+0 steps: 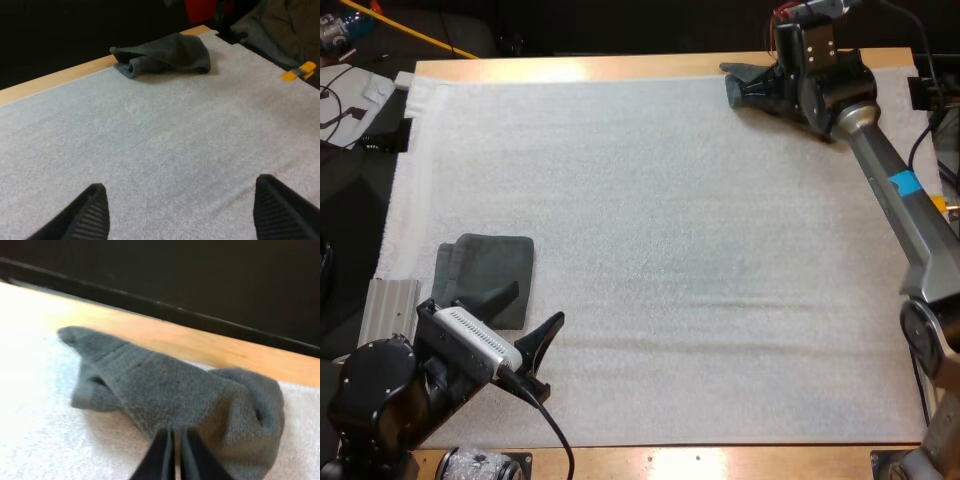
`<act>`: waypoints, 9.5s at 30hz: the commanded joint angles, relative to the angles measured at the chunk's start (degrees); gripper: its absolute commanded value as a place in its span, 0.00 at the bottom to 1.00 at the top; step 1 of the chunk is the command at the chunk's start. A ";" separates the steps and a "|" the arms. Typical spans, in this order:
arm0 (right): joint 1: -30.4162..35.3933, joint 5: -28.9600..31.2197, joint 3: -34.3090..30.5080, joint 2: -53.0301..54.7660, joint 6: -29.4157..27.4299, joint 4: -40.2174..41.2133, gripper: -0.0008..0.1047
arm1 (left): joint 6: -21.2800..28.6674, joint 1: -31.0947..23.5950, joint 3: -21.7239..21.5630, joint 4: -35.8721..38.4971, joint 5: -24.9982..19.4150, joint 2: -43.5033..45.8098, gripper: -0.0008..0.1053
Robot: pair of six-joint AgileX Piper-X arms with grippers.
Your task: Pick towel from pile, fold and stack
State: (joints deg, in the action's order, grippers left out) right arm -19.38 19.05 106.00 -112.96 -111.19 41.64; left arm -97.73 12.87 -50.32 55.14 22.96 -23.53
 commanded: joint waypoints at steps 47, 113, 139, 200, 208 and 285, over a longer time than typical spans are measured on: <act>-0.54 -3.36 1.32 -9.36 13.32 4.51 0.58 | -0.82 0.51 -0.84 -0.57 1.57 -0.35 0.57; -11.66 -4.77 2.63 23.70 2.41 25.83 0.01 | -1.35 0.65 -3.21 -1.12 1.83 -1.93 0.56; -29.69 -15.39 -6.03 28.09 14.48 34.52 0.01 | -1.63 0.70 -3.67 -0.77 2.04 -2.23 0.56; 3.05 -17.18 -33.14 41.15 21.77 10.70 0.59 | -1.91 0.69 -3.67 2.50 3.20 -1.23 0.56; 7.80 -17.26 -33.13 51.50 20.14 15.98 0.59 | -1.83 0.67 -3.63 3.72 3.15 -0.32 0.56; 14.81 -21.89 -20.37 -11.55 48.52 -24.65 0.34 | -2.49 0.58 -3.69 6.00 3.22 0.24 0.57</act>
State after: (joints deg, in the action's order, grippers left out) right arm -4.70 -0.55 85.47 -123.39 -63.25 16.69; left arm -99.55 13.30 -53.67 62.08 25.97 -22.93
